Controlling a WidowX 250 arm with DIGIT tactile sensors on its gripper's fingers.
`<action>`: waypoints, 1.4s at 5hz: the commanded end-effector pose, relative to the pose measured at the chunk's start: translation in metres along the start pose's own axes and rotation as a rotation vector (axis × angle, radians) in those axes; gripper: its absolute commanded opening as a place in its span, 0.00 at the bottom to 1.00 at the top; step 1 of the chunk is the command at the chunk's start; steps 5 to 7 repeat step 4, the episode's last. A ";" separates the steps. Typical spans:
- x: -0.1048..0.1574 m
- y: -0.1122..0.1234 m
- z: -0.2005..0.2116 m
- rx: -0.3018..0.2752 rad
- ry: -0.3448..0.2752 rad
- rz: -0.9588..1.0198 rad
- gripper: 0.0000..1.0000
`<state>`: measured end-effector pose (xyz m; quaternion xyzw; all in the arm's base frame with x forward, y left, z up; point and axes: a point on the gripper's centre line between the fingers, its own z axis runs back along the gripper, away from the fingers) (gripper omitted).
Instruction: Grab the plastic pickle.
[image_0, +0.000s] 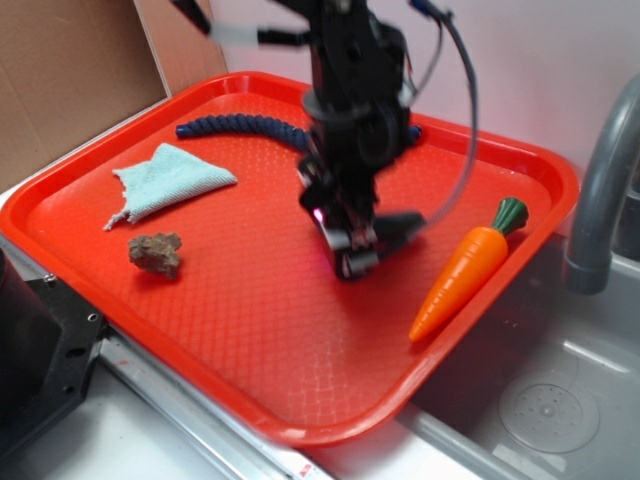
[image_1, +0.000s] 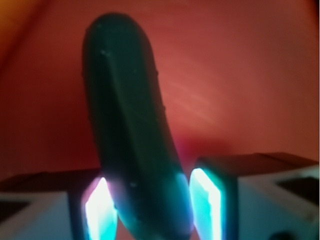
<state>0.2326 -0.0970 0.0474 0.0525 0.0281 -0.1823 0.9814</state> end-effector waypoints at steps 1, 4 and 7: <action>-0.043 0.051 0.098 -0.229 -0.103 0.318 0.00; -0.085 0.070 0.118 -0.178 -0.151 0.470 0.00; -0.085 0.070 0.118 -0.178 -0.151 0.470 0.00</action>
